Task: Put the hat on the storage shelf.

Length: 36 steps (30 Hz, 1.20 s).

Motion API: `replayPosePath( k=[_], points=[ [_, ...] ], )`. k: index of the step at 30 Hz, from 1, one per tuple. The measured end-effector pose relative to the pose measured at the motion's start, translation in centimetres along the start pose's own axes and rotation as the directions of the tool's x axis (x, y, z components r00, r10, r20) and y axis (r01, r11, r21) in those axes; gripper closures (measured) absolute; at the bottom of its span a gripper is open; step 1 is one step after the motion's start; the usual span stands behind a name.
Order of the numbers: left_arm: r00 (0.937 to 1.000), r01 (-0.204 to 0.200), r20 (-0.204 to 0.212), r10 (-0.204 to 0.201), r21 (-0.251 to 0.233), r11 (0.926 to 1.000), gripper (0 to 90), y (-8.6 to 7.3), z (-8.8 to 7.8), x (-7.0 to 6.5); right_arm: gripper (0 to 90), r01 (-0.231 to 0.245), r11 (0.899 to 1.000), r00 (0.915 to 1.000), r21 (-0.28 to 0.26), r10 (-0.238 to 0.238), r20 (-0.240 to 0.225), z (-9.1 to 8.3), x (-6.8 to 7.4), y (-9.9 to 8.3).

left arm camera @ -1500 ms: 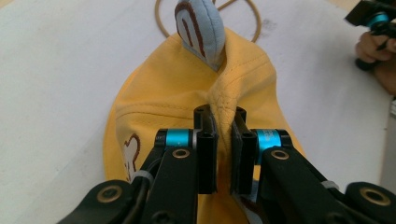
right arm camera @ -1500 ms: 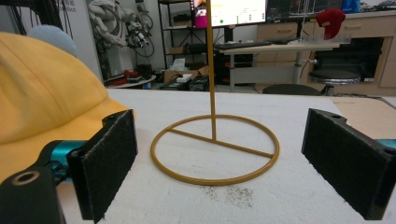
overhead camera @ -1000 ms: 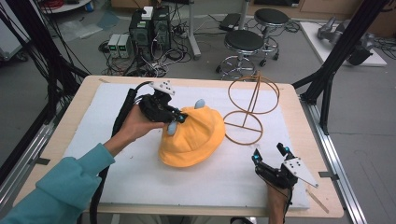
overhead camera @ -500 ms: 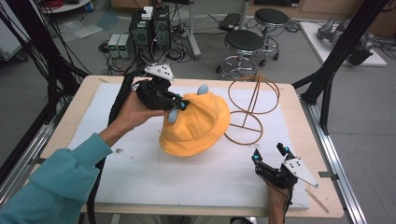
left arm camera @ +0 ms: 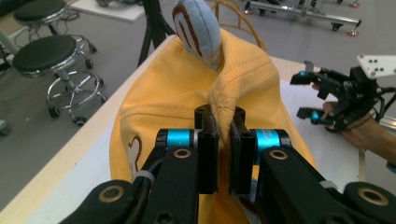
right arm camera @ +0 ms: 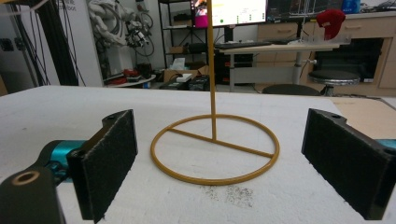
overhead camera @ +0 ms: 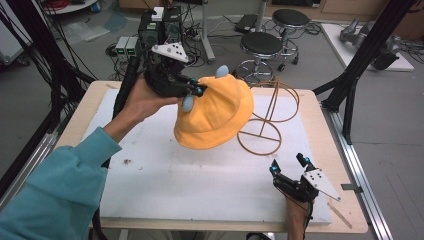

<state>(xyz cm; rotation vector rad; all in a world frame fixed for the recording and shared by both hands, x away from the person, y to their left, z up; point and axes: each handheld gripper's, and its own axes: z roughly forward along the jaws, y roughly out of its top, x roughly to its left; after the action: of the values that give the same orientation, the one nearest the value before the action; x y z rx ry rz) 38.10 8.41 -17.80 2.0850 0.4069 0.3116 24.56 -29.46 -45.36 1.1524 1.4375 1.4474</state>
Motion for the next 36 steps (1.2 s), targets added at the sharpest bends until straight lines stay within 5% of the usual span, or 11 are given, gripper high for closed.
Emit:
replayPosePath(
  k=[7,18,36],
  points=[
    [0.9996,-0.028,-0.002,0.028,-0.027,0.9992,84.0,3.0,1.0,0.0,9.2,0.002,1.0,1.0,0.003,-0.002,-0.003,0.0,0.0,0.0],
    [0.9992,-0.041,-0.007,0.041,-0.047,0.998,84.0,7.8,4.9,0.3,9.3,0.002,1.0,1.0,0.001,-0.002,-0.007,0.0,0.0,0.0],
    [0.9966,-0.071,0.043,0.071,0.019,0.9973,83.9,11.6,12.2,-1.3,9.3,0.011,1.0,0.9999,0.007,-0.011,-0.003,0.0,0.0,0.0]
  ],
)
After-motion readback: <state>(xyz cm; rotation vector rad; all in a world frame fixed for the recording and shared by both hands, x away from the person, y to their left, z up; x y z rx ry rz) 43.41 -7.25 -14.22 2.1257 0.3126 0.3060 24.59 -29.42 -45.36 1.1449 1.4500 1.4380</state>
